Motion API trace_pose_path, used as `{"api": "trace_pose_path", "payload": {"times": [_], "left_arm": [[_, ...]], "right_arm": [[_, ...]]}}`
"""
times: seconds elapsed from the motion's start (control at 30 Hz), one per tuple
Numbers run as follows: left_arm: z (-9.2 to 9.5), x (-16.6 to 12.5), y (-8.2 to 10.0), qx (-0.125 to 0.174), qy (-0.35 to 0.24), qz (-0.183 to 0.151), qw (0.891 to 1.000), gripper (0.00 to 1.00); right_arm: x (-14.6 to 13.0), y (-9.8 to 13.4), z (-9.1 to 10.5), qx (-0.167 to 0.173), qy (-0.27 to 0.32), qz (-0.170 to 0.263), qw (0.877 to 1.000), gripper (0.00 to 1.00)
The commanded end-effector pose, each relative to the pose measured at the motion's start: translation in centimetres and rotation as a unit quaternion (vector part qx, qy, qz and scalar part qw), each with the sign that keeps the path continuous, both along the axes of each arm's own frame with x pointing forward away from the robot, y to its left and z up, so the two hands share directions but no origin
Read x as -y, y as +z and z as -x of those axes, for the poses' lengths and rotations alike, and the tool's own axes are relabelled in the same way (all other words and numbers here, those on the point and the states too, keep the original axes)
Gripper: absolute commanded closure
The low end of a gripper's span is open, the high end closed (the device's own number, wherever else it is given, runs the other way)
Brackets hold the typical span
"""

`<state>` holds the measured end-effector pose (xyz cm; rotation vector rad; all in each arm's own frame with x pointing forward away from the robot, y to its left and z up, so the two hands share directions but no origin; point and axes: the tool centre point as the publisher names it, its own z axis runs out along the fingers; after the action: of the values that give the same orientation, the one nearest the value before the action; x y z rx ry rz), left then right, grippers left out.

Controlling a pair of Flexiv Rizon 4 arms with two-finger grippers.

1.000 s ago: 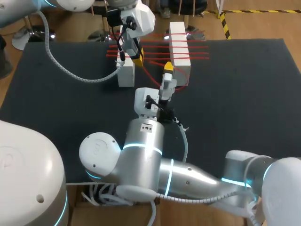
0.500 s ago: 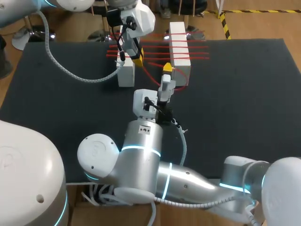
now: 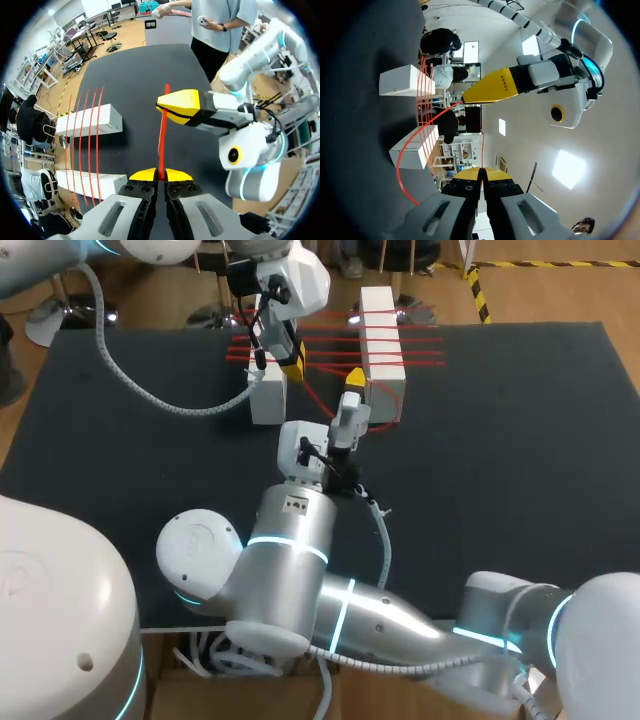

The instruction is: Grab the tape and strap the tape.

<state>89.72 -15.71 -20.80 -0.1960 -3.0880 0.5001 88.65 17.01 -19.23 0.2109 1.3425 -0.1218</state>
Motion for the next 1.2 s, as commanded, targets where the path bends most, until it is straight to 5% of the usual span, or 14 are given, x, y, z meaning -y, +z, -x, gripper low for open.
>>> {"api": "trace_pose_path", "payload": {"times": [0.03, 1.2], "left_arm": [[0.0, 0.0, 0.1, 0.000, 0.001, -0.002, 1.000, 1.00], [0.0, 0.0, 0.1, 0.000, 0.001, -0.002, 1.000, 1.00]], "right_arm": [[-0.8, 0.3, 0.1, -0.004, -0.007, -0.001, 1.000, 1.00], [-1.9, -0.8, 0.2, 0.001, -0.009, 0.015, 1.000, 1.00]]}}
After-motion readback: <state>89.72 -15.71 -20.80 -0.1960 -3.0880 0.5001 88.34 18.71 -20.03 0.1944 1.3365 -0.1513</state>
